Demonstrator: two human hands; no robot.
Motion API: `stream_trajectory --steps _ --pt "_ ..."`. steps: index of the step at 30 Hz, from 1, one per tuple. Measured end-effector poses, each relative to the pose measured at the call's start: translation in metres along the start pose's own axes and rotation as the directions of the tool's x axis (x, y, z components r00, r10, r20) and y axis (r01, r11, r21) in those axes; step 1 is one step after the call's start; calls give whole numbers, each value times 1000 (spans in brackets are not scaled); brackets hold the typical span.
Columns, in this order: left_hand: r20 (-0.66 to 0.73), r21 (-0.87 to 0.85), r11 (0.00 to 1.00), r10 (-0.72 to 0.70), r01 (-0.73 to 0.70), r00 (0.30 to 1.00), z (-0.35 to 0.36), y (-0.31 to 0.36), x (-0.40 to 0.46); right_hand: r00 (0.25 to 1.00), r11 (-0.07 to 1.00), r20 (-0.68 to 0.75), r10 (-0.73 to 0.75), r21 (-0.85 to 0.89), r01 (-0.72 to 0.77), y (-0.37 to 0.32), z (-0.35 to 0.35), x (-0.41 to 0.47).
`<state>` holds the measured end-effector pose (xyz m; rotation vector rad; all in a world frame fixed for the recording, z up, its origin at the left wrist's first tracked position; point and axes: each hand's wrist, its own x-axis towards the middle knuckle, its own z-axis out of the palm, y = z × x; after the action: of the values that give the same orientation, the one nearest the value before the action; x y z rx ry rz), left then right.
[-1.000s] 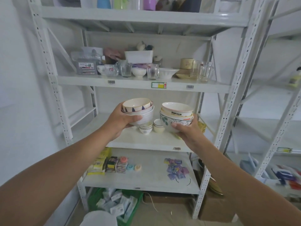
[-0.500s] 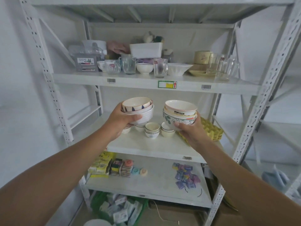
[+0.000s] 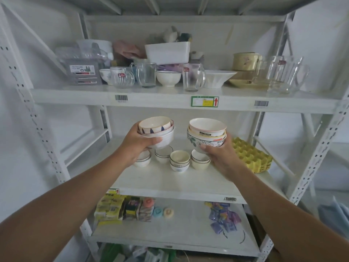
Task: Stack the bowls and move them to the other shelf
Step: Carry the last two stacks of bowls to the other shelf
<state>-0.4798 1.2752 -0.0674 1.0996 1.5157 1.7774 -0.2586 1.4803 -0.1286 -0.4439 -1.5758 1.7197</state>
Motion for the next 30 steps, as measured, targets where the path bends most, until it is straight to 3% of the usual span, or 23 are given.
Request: stream_trajectory --steps 14,26,30 --pt "-38 56 998 26 -24 999 -10 -69 94 998 998 -62 -18 -63 15 59 -29 66" --pt "-163 130 990 -32 53 986 -13 -205 111 988 961 -124 88 -252 -117 191 -86 62" --pt "-179 116 991 -45 67 983 -16 -247 116 992 943 -107 67 -318 -98 228 -99 73"
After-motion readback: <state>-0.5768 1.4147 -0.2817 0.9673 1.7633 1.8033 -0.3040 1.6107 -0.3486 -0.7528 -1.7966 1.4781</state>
